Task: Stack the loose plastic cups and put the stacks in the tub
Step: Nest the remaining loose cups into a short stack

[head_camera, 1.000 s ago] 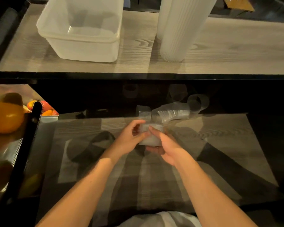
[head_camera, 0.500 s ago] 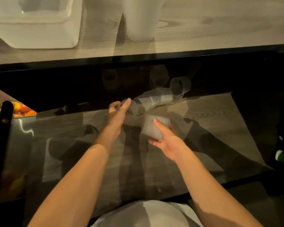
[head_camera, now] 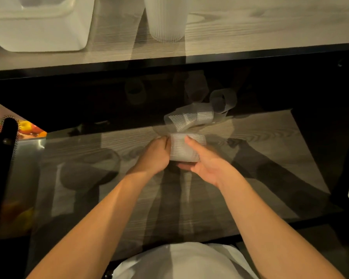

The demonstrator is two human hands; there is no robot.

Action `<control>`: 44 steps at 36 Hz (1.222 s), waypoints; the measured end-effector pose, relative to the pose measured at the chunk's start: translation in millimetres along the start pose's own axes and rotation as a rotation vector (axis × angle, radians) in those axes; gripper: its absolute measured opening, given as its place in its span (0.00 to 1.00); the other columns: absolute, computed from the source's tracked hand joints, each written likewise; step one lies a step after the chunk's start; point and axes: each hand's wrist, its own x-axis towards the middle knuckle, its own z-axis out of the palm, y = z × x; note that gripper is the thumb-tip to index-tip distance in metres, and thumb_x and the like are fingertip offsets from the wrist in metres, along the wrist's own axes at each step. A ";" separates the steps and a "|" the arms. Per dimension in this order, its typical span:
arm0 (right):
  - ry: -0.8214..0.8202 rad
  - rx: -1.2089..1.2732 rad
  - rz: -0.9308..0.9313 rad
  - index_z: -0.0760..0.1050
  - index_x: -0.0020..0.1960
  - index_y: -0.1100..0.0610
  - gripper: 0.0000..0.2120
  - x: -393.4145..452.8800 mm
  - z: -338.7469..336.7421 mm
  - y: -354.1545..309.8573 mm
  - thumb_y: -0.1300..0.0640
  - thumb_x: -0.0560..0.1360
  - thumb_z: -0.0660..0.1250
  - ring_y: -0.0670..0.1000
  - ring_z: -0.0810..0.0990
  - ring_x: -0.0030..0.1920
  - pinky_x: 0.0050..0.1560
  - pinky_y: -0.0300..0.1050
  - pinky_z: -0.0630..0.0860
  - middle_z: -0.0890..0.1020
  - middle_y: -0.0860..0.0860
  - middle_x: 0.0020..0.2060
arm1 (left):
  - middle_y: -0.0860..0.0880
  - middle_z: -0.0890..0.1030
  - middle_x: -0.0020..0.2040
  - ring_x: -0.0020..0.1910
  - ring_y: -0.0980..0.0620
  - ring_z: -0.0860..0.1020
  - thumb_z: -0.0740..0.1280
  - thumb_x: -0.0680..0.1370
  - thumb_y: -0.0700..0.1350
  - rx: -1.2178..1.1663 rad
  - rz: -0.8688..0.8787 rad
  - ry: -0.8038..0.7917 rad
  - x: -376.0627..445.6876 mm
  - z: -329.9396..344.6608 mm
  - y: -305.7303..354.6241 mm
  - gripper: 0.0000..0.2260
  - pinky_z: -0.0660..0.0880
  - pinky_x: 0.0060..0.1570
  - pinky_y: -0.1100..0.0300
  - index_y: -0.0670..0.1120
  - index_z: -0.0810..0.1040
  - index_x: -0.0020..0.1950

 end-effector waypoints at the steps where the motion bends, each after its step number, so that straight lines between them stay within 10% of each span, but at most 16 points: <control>1: 0.003 -0.003 -0.014 0.72 0.73 0.54 0.44 -1.5 -3.3 -2.4 0.49 0.61 0.84 0.58 0.82 0.63 0.52 0.57 0.85 0.83 0.57 0.64 | 0.48 0.77 0.54 0.54 0.48 0.76 0.54 0.83 0.51 0.083 0.036 -0.002 4.2 1.0 1.0 0.15 0.71 0.53 0.55 0.49 0.78 0.59; 4: 0.036 0.025 -0.079 0.74 0.70 0.55 0.36 -6.6 -14.5 -9.1 0.55 0.63 0.80 0.58 0.83 0.62 0.52 0.57 0.85 0.83 0.58 0.63 | 0.47 0.75 0.59 0.60 0.44 0.72 0.49 0.83 0.51 0.238 0.143 -0.063 16.6 2.2 12.4 0.20 0.67 0.62 0.50 0.47 0.76 0.64; 9: 0.169 0.115 -0.135 0.71 0.72 0.53 0.34 -11.5 -32.7 -15.9 0.54 0.68 0.79 0.58 0.82 0.63 0.48 0.51 0.83 0.82 0.57 0.64 | 0.42 0.76 0.62 0.63 0.41 0.70 0.58 0.82 0.53 0.160 0.078 0.287 50.0 -4.0 45.9 0.20 0.65 0.61 0.54 0.43 0.73 0.68; 20: 0.212 0.153 -0.129 0.76 0.63 0.51 0.31 -23.6 -68.2 -9.7 0.50 0.62 0.79 0.55 0.85 0.54 0.45 0.48 0.82 0.84 0.56 0.57 | 0.42 0.75 0.66 0.65 0.39 0.72 0.60 0.76 0.67 0.703 -0.021 0.013 91.8 33.7 53.4 0.31 0.67 0.61 0.46 0.48 0.64 0.71; 24: 0.216 0.147 -0.098 0.75 0.68 0.52 0.37 -27.0 -73.4 -5.9 0.49 0.60 0.80 0.55 0.84 0.58 0.46 0.48 0.82 0.84 0.56 0.61 | 0.41 0.70 0.69 0.67 0.38 0.69 0.62 0.77 0.64 0.351 -0.130 0.147 75.5 29.1 29.7 0.31 0.69 0.62 0.46 0.51 0.60 0.75; 29: 0.184 0.176 -0.061 0.74 0.71 0.51 0.41 -27.4 -61.7 0.7 0.47 0.60 0.82 0.55 0.83 0.61 0.48 0.49 0.81 0.84 0.54 0.62 | 0.49 0.72 0.67 0.60 0.46 0.76 0.59 0.81 0.58 -1.072 -0.386 0.246 38.6 21.4 38.5 0.20 0.79 0.51 0.45 0.57 0.62 0.72; 31: 0.187 0.186 -0.072 0.73 0.71 0.51 0.41 -26.5 -51.9 2.5 0.46 0.61 0.81 0.54 0.83 0.61 0.48 0.49 0.82 0.83 0.54 0.63 | 0.46 0.75 0.67 0.63 0.42 0.78 0.60 0.80 0.61 -1.289 -0.348 0.092 23.4 24.7 40.8 0.21 0.79 0.53 0.42 0.54 0.66 0.70; 40: 0.201 0.097 -0.114 0.69 0.74 0.52 0.39 -29.6 -57.1 -6.0 0.42 0.67 0.76 0.54 0.80 0.64 0.65 0.57 0.79 0.80 0.52 0.65 | 0.52 0.74 0.66 0.63 0.50 0.75 0.68 0.77 0.55 -0.826 -0.242 -0.166 -13.1 43.9 42.6 0.27 0.74 0.60 0.55 0.60 0.63 0.75; 44: 0.194 0.115 -0.119 0.68 0.74 0.51 0.42 -35.2 -67.5 -9.8 0.43 0.63 0.78 0.54 0.80 0.64 0.64 0.55 0.79 0.80 0.52 0.65 | 0.61 0.73 0.64 0.65 0.60 0.71 0.53 0.81 0.62 -0.610 -0.141 -0.382 -22.9 41.4 70.7 0.21 0.68 0.64 0.63 0.60 0.64 0.73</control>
